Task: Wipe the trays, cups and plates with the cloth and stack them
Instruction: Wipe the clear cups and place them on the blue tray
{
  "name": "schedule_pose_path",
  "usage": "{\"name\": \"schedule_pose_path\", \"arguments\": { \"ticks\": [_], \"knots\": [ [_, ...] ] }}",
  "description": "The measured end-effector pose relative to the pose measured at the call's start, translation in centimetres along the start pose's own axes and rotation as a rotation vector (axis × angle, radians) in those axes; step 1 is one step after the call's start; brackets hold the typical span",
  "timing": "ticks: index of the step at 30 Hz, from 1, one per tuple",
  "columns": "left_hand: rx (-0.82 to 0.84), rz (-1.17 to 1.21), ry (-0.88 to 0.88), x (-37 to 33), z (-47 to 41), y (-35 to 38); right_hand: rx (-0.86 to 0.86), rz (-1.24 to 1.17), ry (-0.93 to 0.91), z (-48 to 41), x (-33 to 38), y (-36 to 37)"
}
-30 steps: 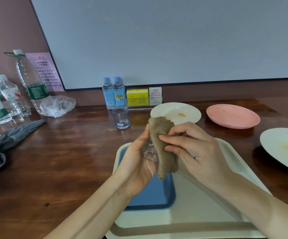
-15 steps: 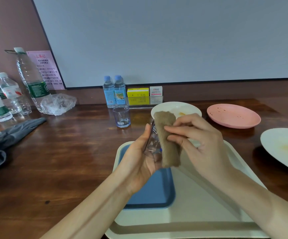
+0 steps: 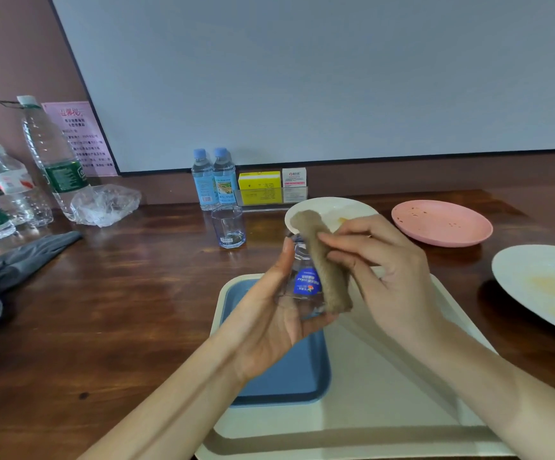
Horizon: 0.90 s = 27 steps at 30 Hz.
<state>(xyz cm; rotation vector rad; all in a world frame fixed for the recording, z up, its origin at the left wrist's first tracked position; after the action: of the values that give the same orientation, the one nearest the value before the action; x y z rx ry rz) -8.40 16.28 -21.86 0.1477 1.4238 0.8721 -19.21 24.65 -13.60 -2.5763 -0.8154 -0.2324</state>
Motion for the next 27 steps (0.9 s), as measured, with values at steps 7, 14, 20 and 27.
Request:
{"name": "schedule_pose_path", "arguments": {
  "ticks": [7, 14, 20, 27],
  "knots": [
    [-0.083, -0.315, 0.154, -1.3, 0.9, 0.1, 0.030, -0.086, 0.096, 0.8, 0.4, -0.3],
    [-0.201, -0.674, 0.221, -1.9, 2.0, 0.8, 0.181, -0.166, 0.019, 0.5, 2.2, 0.3],
    [-0.293, -0.786, 0.366, -2.9, 2.3, 0.9, 0.297, -0.021, -0.011, 0.0, 2.1, 1.0],
    [-0.401, -0.806, 0.526, -3.9, 2.5, -0.2, 0.144, 0.154, -0.041, 0.8, 3.0, -0.2]
  ]
}}
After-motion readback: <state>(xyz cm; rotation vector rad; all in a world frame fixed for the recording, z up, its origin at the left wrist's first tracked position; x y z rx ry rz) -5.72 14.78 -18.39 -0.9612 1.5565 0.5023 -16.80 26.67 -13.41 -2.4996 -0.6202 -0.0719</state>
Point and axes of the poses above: each hand's wrist, its own z-axis away from the middle knuckle, its own y-axis out of the palm, x = y × z, the point moved 9 cm from there along -z, towards the middle knuckle, and after that the axes turned 11 degrees about -y, right-handed, at the moved point
